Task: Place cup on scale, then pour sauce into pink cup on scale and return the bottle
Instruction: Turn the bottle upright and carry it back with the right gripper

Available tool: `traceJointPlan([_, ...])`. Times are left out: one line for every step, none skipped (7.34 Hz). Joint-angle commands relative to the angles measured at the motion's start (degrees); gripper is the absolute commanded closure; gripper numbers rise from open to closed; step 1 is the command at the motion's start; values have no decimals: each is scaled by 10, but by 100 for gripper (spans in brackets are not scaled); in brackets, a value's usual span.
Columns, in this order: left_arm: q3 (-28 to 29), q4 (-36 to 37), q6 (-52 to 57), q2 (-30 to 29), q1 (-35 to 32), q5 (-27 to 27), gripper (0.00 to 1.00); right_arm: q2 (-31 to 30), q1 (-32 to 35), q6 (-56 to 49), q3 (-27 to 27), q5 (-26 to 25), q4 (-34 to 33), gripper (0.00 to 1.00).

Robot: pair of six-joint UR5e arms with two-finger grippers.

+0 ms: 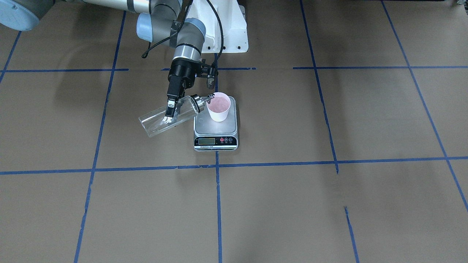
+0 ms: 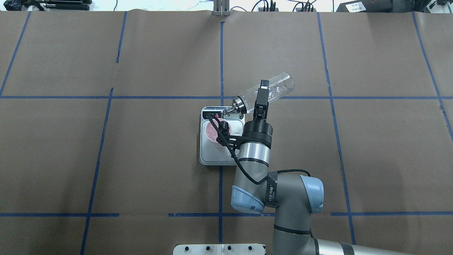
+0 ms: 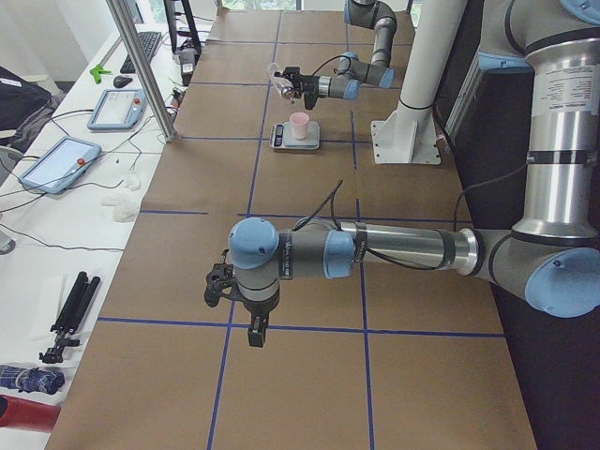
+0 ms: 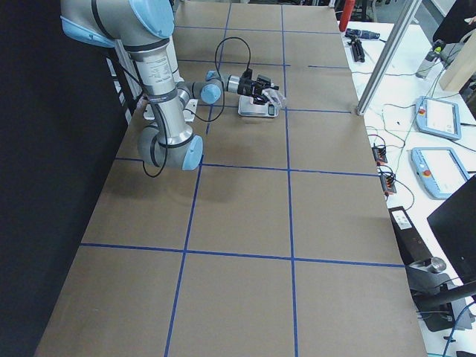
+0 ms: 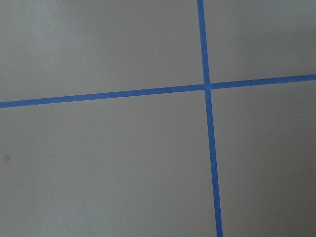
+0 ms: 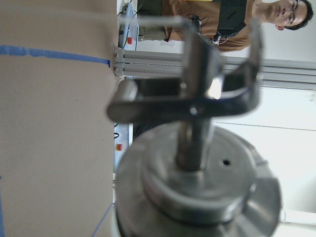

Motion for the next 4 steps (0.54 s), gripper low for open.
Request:
traceJointPlan([-1, 0, 0, 0, 0, 0, 0, -9, 3, 0, 10, 51, 74, 100])
traceJointPlan([-1, 0, 0, -2, 0, 0, 0, -23, 4, 0, 34, 74, 107, 100])
traceJointPlan([-1, 0, 0, -3, 0, 0, 0, -30, 5, 4, 51, 86, 129, 100])
traceJointPlan([-1, 0, 0, -4, 0, 0, 0, -34, 6, 50, 65, 115, 133, 100])
